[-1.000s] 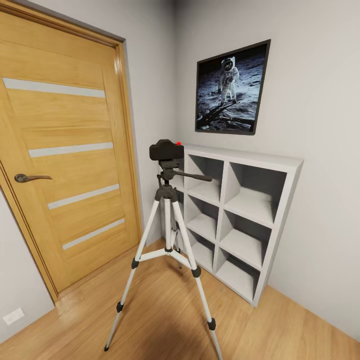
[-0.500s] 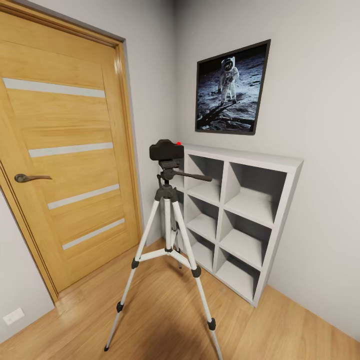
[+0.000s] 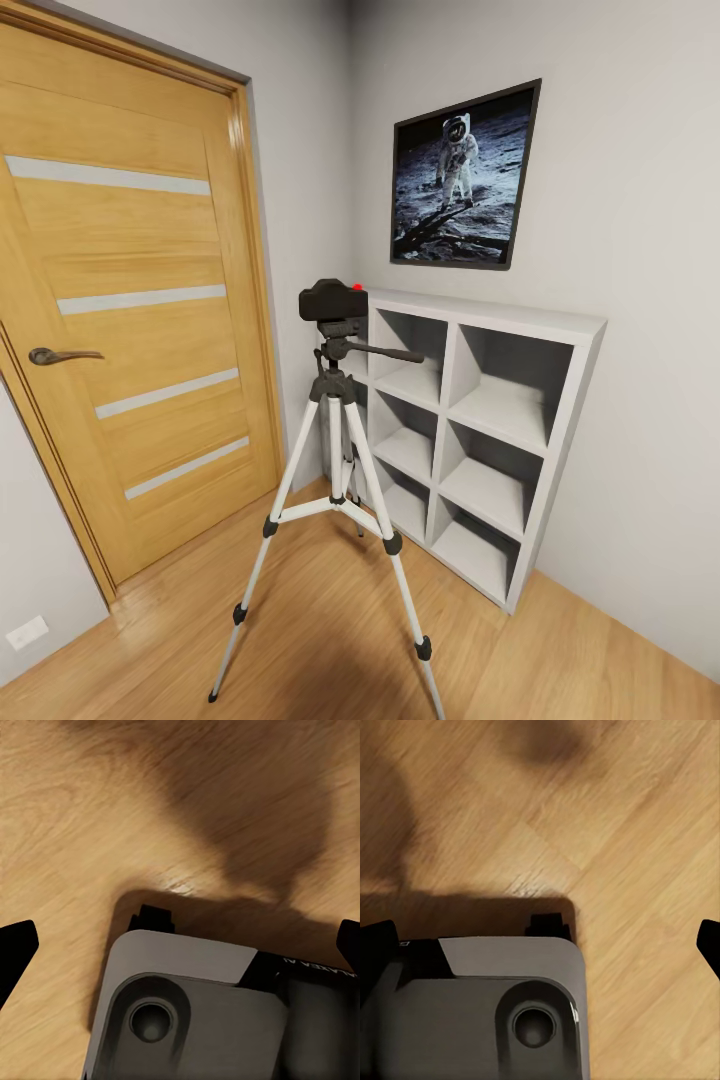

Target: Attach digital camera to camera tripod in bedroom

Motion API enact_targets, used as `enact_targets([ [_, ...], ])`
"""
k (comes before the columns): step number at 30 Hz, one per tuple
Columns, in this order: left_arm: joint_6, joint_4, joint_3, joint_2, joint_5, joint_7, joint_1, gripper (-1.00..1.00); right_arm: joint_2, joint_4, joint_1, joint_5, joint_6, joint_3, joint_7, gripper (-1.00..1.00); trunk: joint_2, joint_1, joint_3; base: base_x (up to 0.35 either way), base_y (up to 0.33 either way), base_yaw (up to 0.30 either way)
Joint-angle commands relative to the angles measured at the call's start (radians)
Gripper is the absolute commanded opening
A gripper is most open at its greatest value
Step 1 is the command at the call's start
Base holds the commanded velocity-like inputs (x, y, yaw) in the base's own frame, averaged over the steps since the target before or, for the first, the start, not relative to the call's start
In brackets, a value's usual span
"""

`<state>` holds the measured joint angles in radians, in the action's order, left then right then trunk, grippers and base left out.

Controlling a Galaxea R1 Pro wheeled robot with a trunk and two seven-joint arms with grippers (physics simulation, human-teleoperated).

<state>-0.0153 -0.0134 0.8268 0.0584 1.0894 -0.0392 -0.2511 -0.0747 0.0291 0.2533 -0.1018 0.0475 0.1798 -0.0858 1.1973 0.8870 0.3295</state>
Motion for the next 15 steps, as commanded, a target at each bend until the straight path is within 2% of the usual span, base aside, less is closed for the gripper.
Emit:
enact_targets([
  [1, -0.002, 0.000, 0.008, 0.000, 0.011, -0.003, -0.001, 1.00, -0.001, 0.003, 0.001, -0.010, 0.005, 0.009, -0.002, 1.00, 0.001, 0.000, 0.001, 0.000, 0.000, 0.000],
  [15, -0.002, 0.000, 0.008, 0.000, 0.010, -0.003, -0.001, 1.00, 0.001, 0.002, 0.001, -0.011, 0.015, 0.011, -0.002, 1.00, 0.001, 0.000, 0.001, 0.000, 0.000, 0.000],
])
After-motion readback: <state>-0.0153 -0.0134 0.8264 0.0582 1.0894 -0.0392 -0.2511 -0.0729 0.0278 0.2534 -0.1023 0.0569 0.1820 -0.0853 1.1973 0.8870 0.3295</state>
